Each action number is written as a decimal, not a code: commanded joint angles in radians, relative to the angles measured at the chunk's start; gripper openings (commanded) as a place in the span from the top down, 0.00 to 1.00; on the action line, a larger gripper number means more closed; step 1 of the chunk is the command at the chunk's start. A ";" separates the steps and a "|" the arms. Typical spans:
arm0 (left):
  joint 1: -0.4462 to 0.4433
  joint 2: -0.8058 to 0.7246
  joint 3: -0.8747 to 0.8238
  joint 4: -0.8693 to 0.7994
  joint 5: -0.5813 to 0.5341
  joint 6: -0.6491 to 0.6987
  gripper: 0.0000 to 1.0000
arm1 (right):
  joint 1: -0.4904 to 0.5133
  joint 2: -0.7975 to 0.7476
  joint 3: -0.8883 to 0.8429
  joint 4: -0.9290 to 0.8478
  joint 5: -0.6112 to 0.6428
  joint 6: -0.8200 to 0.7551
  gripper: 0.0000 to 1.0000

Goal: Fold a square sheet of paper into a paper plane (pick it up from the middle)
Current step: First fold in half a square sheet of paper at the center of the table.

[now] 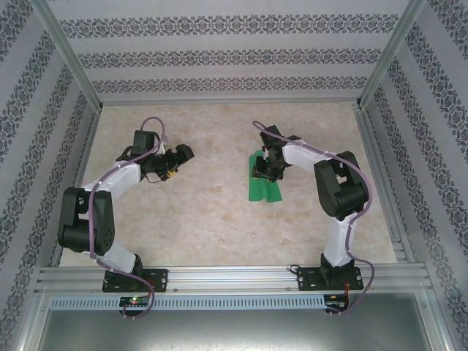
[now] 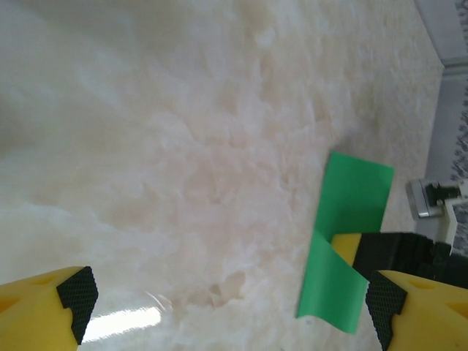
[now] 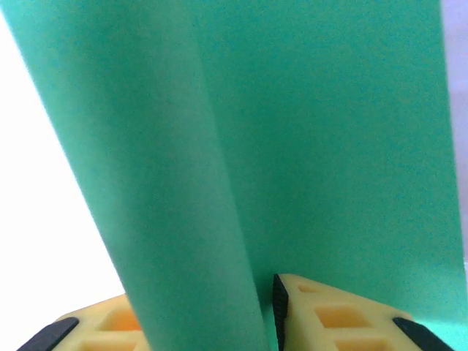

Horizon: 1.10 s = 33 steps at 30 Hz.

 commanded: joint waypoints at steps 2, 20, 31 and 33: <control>-0.029 0.032 -0.082 0.212 0.146 -0.136 0.04 | 0.079 -0.086 -0.049 0.278 -0.289 0.147 0.66; -0.082 0.162 -0.239 0.690 0.336 -0.380 0.33 | 0.132 0.022 -0.098 0.536 -0.434 0.325 0.72; -0.113 0.262 -0.178 0.688 0.395 -0.353 0.55 | 0.126 0.060 -0.100 0.557 -0.493 0.316 0.71; -0.119 0.276 -0.163 0.668 0.394 -0.335 0.55 | 0.123 0.062 -0.101 0.559 -0.501 0.316 0.71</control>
